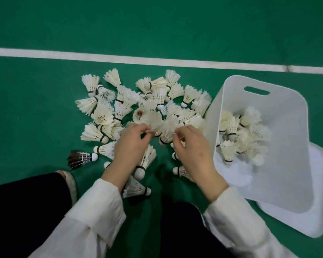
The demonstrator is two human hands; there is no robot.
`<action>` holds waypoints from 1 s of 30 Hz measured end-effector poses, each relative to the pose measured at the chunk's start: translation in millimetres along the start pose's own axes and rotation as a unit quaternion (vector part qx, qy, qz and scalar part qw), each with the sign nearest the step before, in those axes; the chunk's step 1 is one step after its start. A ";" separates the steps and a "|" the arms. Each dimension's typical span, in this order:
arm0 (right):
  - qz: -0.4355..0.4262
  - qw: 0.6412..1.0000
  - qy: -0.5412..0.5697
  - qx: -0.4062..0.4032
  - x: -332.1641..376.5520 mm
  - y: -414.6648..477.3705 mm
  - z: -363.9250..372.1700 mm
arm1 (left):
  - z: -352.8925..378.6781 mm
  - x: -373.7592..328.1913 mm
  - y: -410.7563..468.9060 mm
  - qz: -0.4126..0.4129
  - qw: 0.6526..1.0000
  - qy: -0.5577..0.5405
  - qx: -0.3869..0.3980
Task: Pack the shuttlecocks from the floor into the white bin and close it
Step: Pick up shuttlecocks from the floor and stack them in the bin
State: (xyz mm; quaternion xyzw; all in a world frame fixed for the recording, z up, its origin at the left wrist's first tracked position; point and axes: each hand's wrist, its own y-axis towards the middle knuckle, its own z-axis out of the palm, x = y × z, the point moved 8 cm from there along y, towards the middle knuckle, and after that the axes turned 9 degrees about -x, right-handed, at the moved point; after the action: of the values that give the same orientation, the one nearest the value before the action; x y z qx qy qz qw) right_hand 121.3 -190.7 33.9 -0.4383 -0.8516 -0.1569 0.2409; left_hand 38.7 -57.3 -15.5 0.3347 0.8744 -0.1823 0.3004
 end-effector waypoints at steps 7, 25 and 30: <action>0.056 0.992 -0.015 -0.109 -34.1 0.5 -108.4 | -26.1 -107.2 -7.1 0.079 0.995 -0.055 0.011; 0.267 0.941 -0.179 0.105 -237.0 -40.6 -76.0 | 79.2 -157.6 -61.9 0.165 0.974 0.011 0.158; 0.260 0.937 -0.174 0.157 -242.6 -52.7 -59.3 | 78.4 -157.6 -62.0 0.170 0.973 0.009 0.155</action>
State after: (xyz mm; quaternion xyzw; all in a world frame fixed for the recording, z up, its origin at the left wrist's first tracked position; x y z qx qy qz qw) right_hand 215.4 -411.6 -52.5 -0.6211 -0.7506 0.1257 0.1872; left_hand 121.1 -217.1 34.8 0.5222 0.7686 -0.2591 0.2634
